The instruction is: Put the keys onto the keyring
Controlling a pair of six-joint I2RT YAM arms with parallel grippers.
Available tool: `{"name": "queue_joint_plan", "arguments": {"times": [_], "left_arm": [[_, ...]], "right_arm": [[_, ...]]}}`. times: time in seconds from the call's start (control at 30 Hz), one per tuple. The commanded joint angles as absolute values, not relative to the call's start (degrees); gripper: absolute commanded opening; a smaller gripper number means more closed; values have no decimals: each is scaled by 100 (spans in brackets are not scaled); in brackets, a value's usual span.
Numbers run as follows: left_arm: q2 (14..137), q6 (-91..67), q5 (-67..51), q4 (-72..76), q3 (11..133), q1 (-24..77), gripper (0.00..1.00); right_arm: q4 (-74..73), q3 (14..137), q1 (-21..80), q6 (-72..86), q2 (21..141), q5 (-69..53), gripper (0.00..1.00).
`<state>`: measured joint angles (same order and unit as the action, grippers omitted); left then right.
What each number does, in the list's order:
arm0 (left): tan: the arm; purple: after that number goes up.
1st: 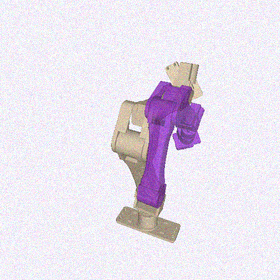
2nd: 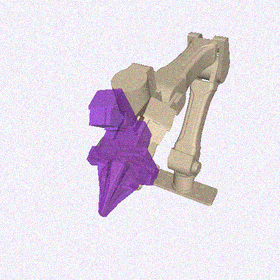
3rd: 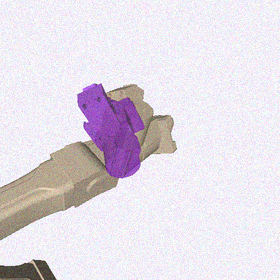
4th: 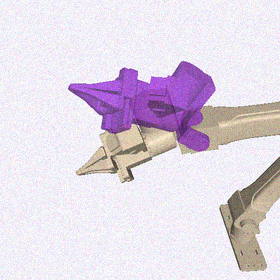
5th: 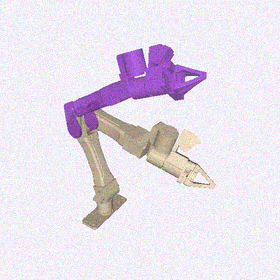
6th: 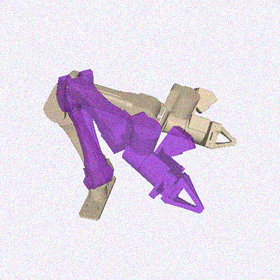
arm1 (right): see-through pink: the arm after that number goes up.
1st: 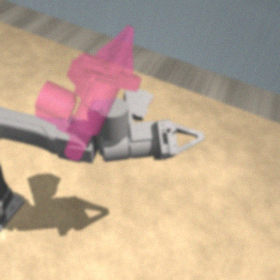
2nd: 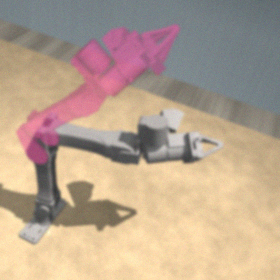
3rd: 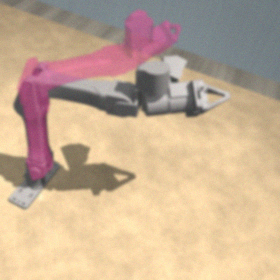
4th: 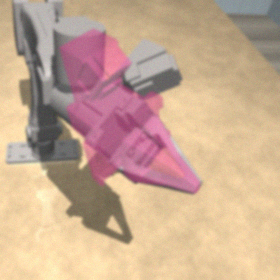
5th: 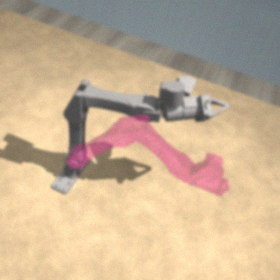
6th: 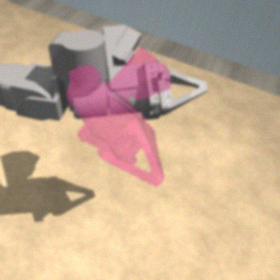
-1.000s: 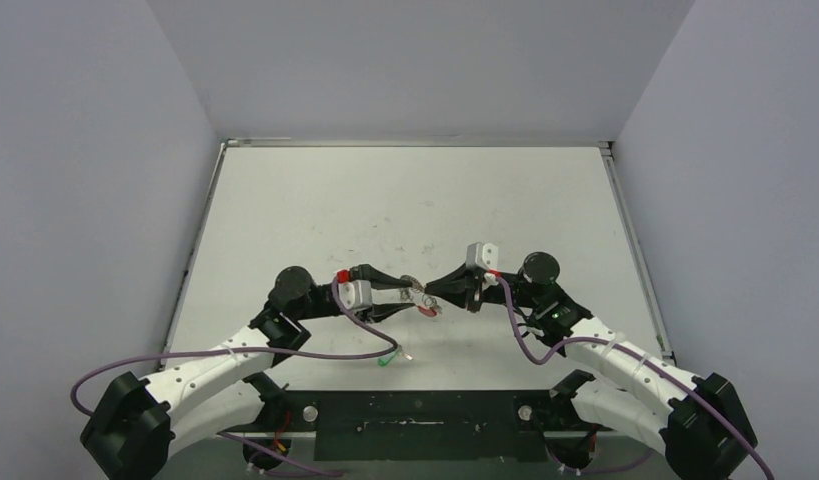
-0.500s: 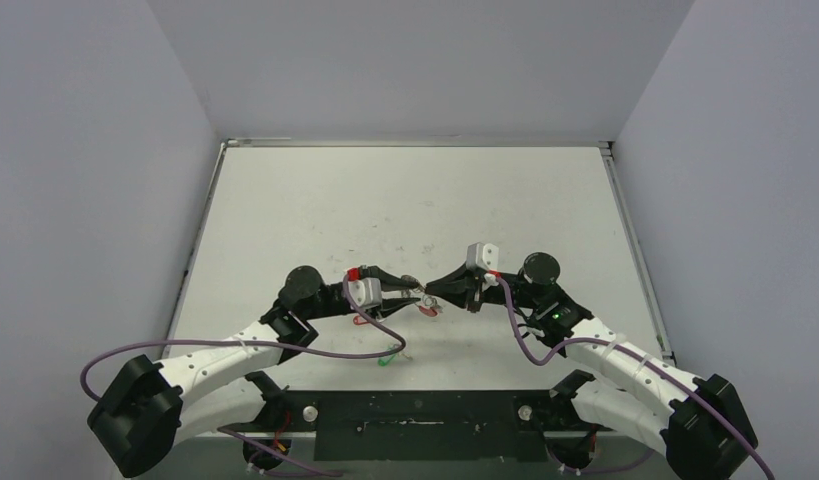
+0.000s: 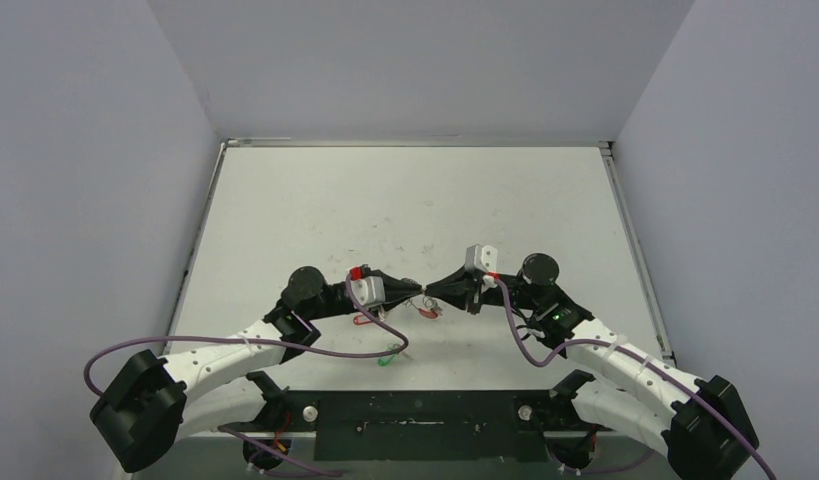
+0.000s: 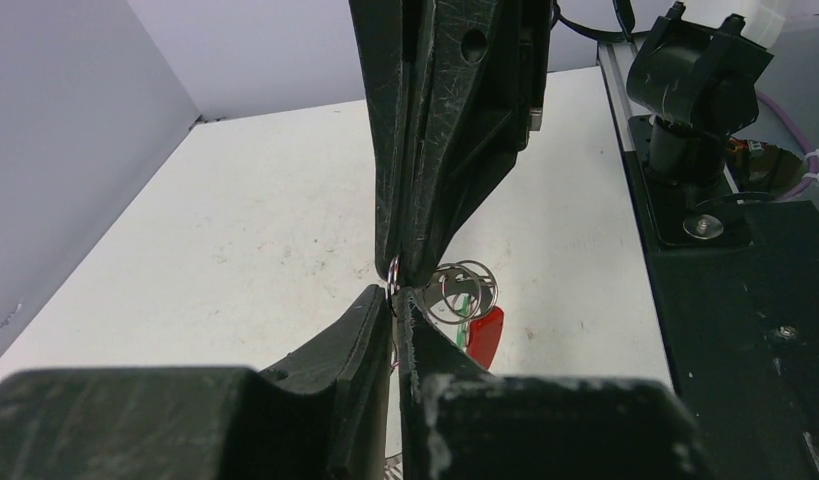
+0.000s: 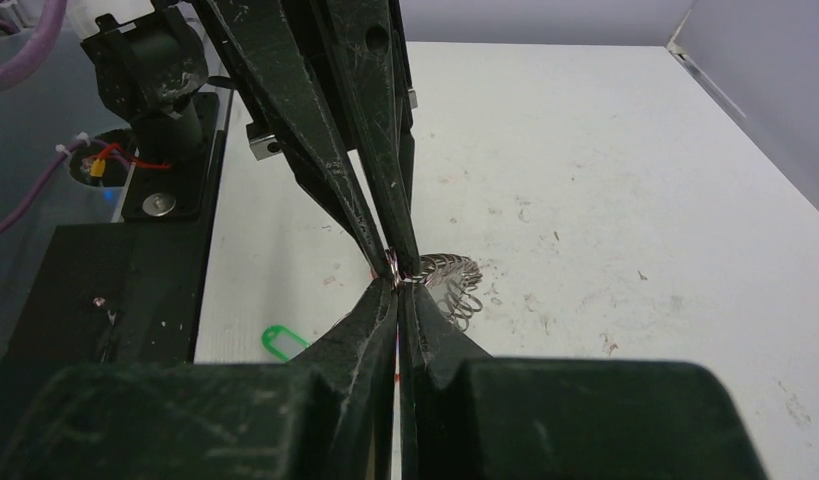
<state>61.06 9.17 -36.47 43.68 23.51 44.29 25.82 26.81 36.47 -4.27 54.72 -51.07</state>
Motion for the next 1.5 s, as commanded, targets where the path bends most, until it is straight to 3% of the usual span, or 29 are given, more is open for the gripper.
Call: {"name": "queue_joint_plan", "arguments": {"times": [0.0, 0.27, 0.57, 0.87, 1.13, 1.47], "left_arm": [[6077, 779, -3434, 4734, 2602, 4474, 1], [5898, 765, -3340, 4242, 2655, 4474, 0], [5460, 1193, -3121, 2563, 3111, 4475, 0], [5577, 1853, -3059, 594, 4069, 4476, 0], [5823, 2296, -3100, -512, 4636, 4474, 0], [5979, 2372, -3276, -662, 4778, 4491, 0]], "right_arm": [[2686, 2939, 3700, -659, 5339, -5079, 0], [2151, 3139, 3718, -940, 5387, -4987, 1], [849, 3652, 3735, -1644, 5414, -4812, 22], [252, 3995, 3735, -2071, 5388, -4755, 34], [184, 4193, 3761, -2149, 5378, -4803, 35], [-542, 4484, 4109, -2941, 5787, -4863, 32]]}}
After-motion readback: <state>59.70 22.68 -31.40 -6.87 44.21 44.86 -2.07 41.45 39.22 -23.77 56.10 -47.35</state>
